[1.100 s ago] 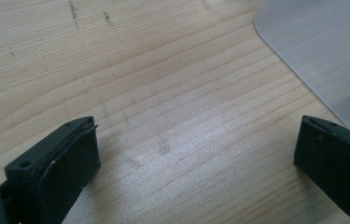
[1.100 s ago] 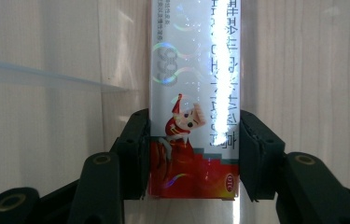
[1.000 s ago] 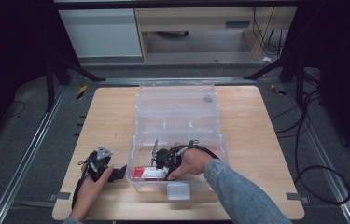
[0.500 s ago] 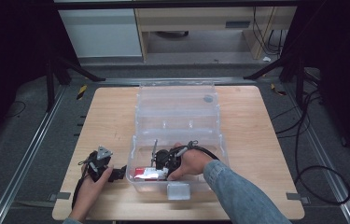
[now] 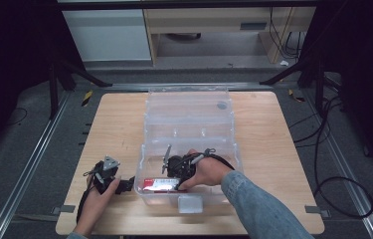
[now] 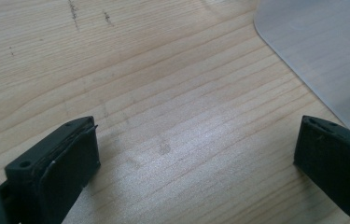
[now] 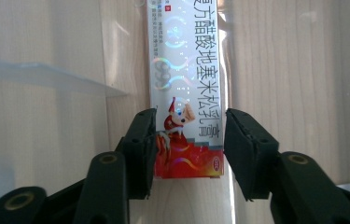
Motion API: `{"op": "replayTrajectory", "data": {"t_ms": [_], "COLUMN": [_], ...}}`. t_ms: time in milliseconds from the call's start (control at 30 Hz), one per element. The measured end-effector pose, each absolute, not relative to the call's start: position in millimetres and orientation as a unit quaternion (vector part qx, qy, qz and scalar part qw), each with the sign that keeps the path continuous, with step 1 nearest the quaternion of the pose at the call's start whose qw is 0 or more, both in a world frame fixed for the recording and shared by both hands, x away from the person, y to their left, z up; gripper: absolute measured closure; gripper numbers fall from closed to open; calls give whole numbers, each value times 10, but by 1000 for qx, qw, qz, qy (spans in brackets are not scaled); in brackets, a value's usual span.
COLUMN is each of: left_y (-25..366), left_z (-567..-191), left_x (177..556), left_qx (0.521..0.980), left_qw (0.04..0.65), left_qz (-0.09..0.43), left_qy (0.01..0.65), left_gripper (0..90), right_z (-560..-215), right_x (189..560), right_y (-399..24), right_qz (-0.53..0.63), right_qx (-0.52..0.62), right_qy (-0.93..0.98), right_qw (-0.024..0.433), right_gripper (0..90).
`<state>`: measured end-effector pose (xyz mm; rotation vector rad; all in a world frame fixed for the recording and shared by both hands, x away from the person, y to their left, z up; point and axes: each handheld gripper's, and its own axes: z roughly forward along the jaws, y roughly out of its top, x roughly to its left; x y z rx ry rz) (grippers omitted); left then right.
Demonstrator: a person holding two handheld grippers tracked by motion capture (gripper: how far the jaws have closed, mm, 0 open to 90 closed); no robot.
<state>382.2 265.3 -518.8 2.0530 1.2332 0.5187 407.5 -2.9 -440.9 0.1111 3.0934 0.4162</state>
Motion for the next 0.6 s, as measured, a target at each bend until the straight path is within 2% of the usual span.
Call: {"op": "replayTrajectory", "data": {"t_ms": [167, 300, 600], "left_y": [2652, 2652, 2654], "left_z": [-5189, -5189, -5187], "left_x": [3822, 3822, 3822], "left_qx": [788, 788, 789], "left_qw": [339, 339, 338], "left_qz": [199, 199, 199], "left_qy": [474, 474, 473], "left_gripper": [0, 0, 0], "right_z": [-4334, -4294, -4181], "right_x": [4068, 4069, 4062], "right_y": [-75, -84, -121], "right_qz": [140, 135, 130], "right_qx": [35, 32, 28], "right_qy": [989, 990, 991], "right_qw": [14, 10, 13], "right_gripper": [707, 755, 769]}}
